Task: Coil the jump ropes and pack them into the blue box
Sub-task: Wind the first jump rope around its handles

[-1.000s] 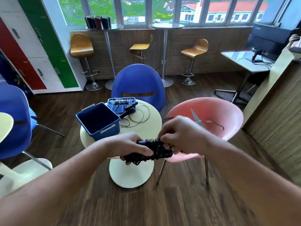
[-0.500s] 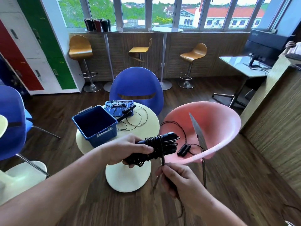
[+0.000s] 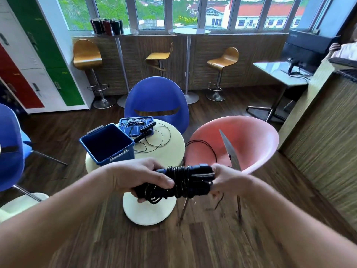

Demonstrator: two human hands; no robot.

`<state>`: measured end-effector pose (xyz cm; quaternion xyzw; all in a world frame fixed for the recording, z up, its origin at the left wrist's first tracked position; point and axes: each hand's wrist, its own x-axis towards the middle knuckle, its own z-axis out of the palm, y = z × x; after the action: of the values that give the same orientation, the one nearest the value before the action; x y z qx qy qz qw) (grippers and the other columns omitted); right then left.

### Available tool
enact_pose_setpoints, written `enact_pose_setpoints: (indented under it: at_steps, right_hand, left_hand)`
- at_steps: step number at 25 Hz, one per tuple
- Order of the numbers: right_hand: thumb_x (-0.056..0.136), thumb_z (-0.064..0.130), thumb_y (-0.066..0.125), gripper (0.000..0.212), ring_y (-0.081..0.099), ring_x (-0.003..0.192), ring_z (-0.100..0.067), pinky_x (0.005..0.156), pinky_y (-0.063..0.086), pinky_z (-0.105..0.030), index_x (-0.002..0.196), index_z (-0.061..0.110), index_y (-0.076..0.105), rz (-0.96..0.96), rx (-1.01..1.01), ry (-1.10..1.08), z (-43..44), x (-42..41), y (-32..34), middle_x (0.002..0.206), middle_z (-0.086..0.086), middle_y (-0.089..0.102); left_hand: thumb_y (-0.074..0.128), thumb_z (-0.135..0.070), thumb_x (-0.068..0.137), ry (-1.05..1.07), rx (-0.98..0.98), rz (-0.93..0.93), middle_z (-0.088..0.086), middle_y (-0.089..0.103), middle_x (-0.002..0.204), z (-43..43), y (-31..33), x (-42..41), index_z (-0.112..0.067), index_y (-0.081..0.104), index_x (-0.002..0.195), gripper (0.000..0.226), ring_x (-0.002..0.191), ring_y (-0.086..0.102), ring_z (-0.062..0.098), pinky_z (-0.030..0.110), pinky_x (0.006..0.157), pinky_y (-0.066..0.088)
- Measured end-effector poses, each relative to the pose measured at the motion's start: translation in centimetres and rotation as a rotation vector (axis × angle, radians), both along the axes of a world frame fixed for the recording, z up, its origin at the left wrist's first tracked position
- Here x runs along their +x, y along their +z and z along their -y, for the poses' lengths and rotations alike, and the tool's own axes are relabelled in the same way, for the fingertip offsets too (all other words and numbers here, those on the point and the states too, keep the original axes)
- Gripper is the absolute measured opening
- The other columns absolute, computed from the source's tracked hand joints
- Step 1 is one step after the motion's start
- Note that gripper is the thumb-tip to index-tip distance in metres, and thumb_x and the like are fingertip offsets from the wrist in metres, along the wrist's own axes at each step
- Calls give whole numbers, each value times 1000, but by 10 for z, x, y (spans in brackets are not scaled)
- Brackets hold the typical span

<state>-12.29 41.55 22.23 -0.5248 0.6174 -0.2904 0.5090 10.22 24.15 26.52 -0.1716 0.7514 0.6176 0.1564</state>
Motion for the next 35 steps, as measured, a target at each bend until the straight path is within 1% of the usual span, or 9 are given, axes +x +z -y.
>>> enact_pose_setpoints:
  at_steps: [3, 8, 13, 15, 19, 24, 29, 33, 35]
  right_hand:
    - [81, -9, 57, 32, 45, 44, -2, 48, 40, -18, 59, 14, 61, -490, 122, 201, 27, -2, 41, 50, 10, 50]
    - [77, 34, 81, 18, 54, 57, -16, 55, 42, -24, 71, 18, 76, -919, 174, 464, 61, 16, 94, 59, 6, 62]
    - [83, 38, 73, 32, 58, 63, -25, 52, 42, -27, 61, 17, 62, -1289, -74, 361, 63, 34, 121, 67, -1, 64]
    - [85, 33, 68, 28, 60, 67, -26, 58, 49, -33, 64, 15, 66, -1205, -236, 161, 49, 38, 116, 70, -4, 65]
    - [88, 22, 65, 14, 62, 59, -10, 63, 50, -24, 97, 21, 76, -687, -455, -344, 17, 54, 65, 76, 2, 73]
    - [96, 12, 66, 7, 61, 48, -15, 50, 51, -29, 93, 17, 64, -17, -457, -663, -6, 71, -2, 70, -4, 72]
    - [100, 19, 62, 19, 48, 52, -23, 51, 41, -39, 82, 16, 65, 256, -431, -576, -19, 63, -44, 63, -5, 62]
    - [80, 54, 79, 39, 51, 55, -17, 54, 43, -32, 78, 15, 75, 368, -314, -340, -18, 36, -43, 61, -4, 56]
    - [76, 53, 84, 36, 50, 59, -19, 57, 42, -33, 75, 17, 75, 355, -264, -235, -11, 22, -37, 67, -8, 56]
  left_hand:
    - [79, -46, 75, -78, -69, 77, 8, 73, 87, -8, 9, -5, -2, 74, 103, 53, 82, 56, 37, 38, 66, 40]
    - [77, -46, 80, -178, -328, 284, 13, 78, 89, -17, 24, -21, -9, 76, 95, 40, 76, 67, 33, 39, 65, 47]
    - [72, -38, 90, 2, -453, 255, 7, 74, 73, -9, 22, -23, -6, 75, 93, 33, 52, 62, 21, 23, 42, 38]
    - [72, -35, 92, 137, -410, 154, 7, 71, 70, 1, 13, -18, -3, 74, 93, 32, 49, 59, 21, 23, 40, 36]
    - [71, -30, 94, 361, -258, -55, 18, 69, 79, 9, -8, -6, 5, 69, 100, 36, 47, 55, 23, 21, 37, 34]
    - [77, -43, 80, 397, -82, -92, 8, 71, 75, 1, -20, -4, 0, 73, 97, 46, 60, 59, 25, 26, 45, 43]
    - [78, -35, 76, 388, 52, -148, 10, 69, 73, -10, -15, -2, 0, 72, 92, 39, 51, 61, 16, 23, 37, 45]
    - [92, -52, 58, 257, 87, -158, 11, 71, 79, -9, -9, 4, -9, 78, 89, 56, 61, 65, 19, 31, 53, 48]
    - [95, -55, 52, 215, 115, -161, 11, 70, 76, -7, -3, 7, -3, 76, 92, 68, 55, 65, 17, 25, 44, 50]
